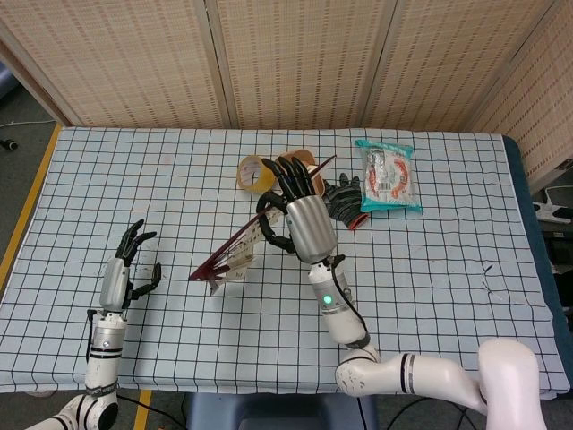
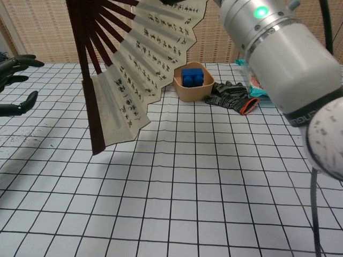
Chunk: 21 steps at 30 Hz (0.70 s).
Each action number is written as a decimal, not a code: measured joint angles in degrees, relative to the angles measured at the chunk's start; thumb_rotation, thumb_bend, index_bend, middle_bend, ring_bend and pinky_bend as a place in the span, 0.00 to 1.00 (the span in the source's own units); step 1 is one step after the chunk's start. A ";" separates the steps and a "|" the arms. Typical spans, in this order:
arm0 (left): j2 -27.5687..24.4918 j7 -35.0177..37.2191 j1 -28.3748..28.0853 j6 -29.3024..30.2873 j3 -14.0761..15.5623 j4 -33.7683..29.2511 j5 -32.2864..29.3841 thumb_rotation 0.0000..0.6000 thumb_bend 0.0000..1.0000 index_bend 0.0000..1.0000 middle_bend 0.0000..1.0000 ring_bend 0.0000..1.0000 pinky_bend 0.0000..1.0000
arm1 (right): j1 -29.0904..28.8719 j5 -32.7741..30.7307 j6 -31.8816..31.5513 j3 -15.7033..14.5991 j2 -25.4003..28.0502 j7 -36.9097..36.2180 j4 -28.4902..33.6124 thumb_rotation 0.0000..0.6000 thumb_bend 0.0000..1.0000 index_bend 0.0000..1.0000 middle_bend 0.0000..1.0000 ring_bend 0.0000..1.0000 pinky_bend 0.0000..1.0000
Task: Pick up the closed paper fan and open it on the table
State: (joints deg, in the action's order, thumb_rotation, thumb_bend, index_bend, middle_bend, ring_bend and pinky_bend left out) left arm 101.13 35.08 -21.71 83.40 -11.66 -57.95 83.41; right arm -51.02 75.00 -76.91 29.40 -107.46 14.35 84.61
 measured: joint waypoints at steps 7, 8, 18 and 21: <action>-1.63 2.06 -0.55 -1.43 -1.86 2.44 -1.87 1.00 0.48 0.19 0.03 0.00 0.11 | -7.81 6.54 -7.61 3.19 -9.35 -6.07 -16.70 1.00 0.68 0.61 0.08 0.00 0.01; -1.72 2.40 -0.59 -1.57 -2.00 2.71 -2.05 1.00 0.48 0.19 0.03 0.00 0.11 | -8.60 7.91 -9.20 2.87 -10.95 -7.79 -20.17 1.00 0.68 0.61 0.08 0.00 0.01; -1.02 4.69 -0.79 -3.18 -1.46 6.60 -2.59 1.00 0.48 0.19 0.03 0.00 0.11 | -2.82 16.65 -20.53 -12.46 -19.41 -23.64 -40.34 1.00 0.68 0.60 0.08 0.00 0.01; -0.58 5.11 -0.62 -3.09 -1.07 7.88 -2.49 1.00 0.48 0.19 0.03 0.00 0.11 | 0.83 18.61 -23.74 -16.35 -20.69 -26.43 -45.17 1.00 0.68 0.58 0.08 0.00 0.01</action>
State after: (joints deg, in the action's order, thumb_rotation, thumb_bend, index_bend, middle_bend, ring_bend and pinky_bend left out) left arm 100.55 40.19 -22.33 80.30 -12.73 -50.07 80.92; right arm -50.18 93.60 -100.65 13.05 -128.15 -12.08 39.45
